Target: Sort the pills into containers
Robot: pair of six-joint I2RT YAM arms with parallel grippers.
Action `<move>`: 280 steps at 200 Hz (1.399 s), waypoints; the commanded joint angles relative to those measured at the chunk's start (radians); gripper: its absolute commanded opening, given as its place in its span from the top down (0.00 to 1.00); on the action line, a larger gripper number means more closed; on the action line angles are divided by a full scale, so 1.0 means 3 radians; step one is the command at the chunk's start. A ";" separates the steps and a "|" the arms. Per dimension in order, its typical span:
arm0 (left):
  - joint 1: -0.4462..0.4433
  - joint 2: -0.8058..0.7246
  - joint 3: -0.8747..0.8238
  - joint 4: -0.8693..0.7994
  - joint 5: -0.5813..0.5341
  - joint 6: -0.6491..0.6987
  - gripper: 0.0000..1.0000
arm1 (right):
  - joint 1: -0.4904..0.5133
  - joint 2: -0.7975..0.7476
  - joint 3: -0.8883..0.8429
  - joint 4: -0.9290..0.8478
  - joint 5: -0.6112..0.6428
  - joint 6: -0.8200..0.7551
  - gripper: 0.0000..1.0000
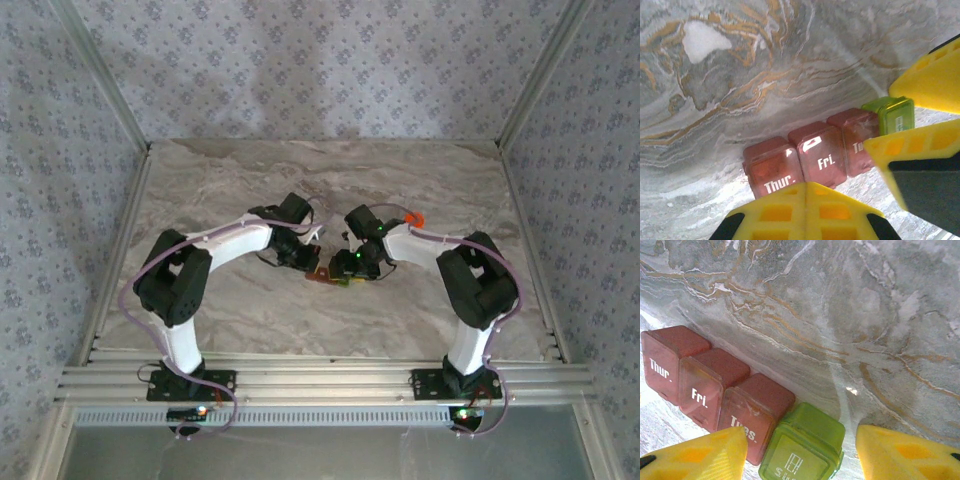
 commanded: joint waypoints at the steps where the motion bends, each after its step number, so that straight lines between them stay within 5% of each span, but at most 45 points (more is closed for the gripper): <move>1: 0.0000 -0.0164 0.0109 -0.0129 -0.0064 -0.0007 0.98 | -0.0025 0.0178 -0.0056 0.0029 0.0184 0.0029 0.38; 63: 0.0132 -0.0421 0.0187 -0.0075 -0.0326 -0.0024 0.97 | -0.0099 0.0010 0.0075 -0.0034 0.0070 0.0012 0.32; 111: 0.0380 -0.0709 0.0293 0.0071 -0.0551 0.0007 0.83 | -0.0231 -0.0311 0.0404 -0.0237 0.0118 0.0004 0.21; 151: 0.0534 -0.1004 0.0292 0.0213 -0.0740 0.0120 0.40 | -0.0534 -0.0849 0.0748 -0.0325 0.0240 -0.0006 0.09; 159: 0.0565 -0.1070 0.0284 0.0217 -0.0788 0.0129 0.28 | -0.0640 -0.0977 0.0782 -0.0307 0.0225 -0.0006 0.00; 173: 0.0624 -0.1197 0.0249 0.0244 -0.0893 0.0136 0.01 | -0.0862 -0.1205 0.0835 -0.0309 0.0233 -0.0026 0.00; 234: 0.0747 -0.2333 -0.0824 0.1244 -0.1803 0.0344 0.00 | -0.1981 -0.1775 0.0692 -0.0443 0.0890 -0.0235 0.00; 280: 0.0984 -0.3200 -0.1828 0.1886 -0.2224 0.0391 0.01 | -0.2590 -0.2099 -0.0138 0.0180 0.1360 0.0019 0.00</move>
